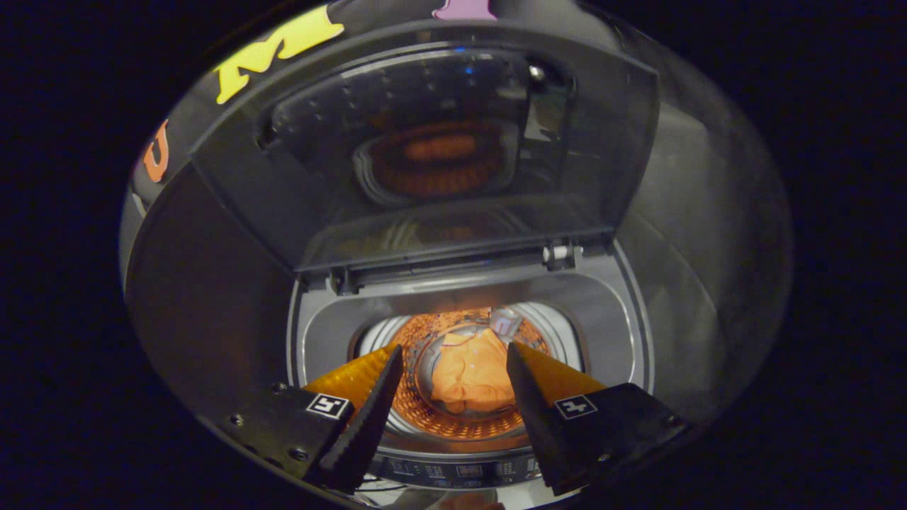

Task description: Put the clothes into the washing machine and then close the washing machine lid.

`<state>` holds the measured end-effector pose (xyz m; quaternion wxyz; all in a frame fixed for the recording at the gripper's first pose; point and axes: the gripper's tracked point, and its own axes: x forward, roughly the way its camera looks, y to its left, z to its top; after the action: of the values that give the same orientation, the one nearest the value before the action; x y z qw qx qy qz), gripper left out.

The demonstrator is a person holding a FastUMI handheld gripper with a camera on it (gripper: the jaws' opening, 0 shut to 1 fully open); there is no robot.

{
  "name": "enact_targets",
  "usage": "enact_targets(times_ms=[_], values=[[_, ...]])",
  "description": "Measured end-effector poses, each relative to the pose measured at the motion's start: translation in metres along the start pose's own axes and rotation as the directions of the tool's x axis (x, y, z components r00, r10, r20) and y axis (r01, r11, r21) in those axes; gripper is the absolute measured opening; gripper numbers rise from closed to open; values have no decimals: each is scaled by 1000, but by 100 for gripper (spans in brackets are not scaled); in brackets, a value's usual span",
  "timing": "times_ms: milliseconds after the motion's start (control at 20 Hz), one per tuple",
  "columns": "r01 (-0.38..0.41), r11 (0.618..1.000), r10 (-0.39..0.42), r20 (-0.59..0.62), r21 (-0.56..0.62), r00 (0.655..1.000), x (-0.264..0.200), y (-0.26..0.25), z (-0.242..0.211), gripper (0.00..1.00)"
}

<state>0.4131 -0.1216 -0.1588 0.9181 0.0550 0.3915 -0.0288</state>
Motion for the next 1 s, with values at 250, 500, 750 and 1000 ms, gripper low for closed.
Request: enact_targets(times_ms=[250,500,750,1000], values=[[-5,993,19,118,-116,993,-54,5,51,90],[-32,982,81,258,-188,963,-129,23,122,90],[-43,985,93,307,-165,947,-146,43,193,90],[-13,992,45,260,-124,965,-106,53,227,90]])
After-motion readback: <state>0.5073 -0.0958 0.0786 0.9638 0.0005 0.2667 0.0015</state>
